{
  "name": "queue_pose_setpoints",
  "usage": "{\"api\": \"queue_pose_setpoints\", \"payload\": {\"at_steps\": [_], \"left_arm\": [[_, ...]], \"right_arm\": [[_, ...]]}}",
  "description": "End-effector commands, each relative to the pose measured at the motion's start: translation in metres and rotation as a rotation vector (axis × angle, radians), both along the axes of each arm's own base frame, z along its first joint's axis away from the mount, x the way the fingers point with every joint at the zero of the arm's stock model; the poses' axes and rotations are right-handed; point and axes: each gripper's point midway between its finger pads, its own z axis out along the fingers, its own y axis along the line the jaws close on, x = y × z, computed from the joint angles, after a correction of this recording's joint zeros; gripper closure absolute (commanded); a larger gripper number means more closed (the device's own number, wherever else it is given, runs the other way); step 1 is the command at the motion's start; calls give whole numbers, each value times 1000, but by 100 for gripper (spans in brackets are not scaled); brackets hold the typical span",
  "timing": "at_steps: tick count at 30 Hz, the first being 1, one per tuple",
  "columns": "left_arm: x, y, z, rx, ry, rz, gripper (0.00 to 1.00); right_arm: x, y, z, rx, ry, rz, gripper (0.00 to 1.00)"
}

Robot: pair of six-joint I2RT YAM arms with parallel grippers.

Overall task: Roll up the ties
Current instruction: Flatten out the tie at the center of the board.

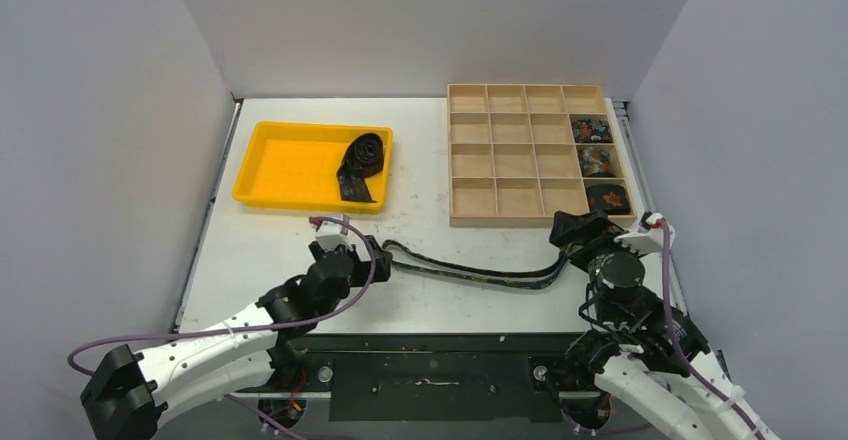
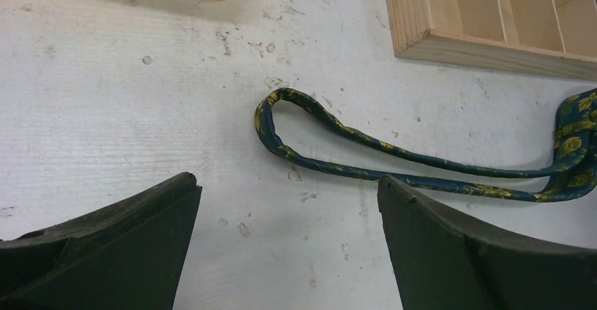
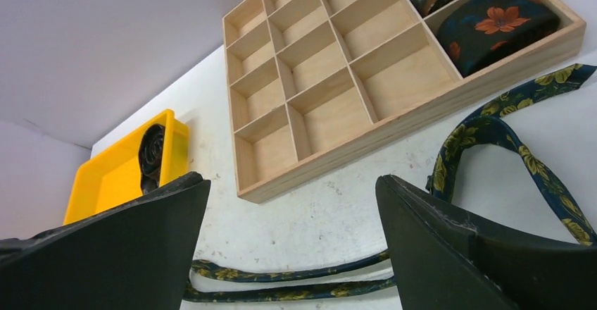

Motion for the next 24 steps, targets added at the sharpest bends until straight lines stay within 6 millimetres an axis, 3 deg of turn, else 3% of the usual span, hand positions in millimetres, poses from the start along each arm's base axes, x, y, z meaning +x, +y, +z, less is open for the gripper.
{"api": "queue_pose_setpoints", "payload": {"at_steps": [1,7,9,14,19,24], "left_arm": [[16,-6,32,-104,-57,35,3],[35,-12,32,-140,8,50,3],[43,-16,33,-134,15,45,3],[64,-29,29,-84,62,36,3],[71,-31,4,-36,105,41,8],[70,-31,-22,-12,108,24,22]], "right_arm": [[5,17,-6,-93,49,99,8],[20,29,-70,-112,190,52,7],[24,36,-83,-104,199,62,9],[33,51,-104,-127,273,87,10],[27,41,-116,-139,314,46,9],[14,21,-128,-106,355,-30,7]]}}
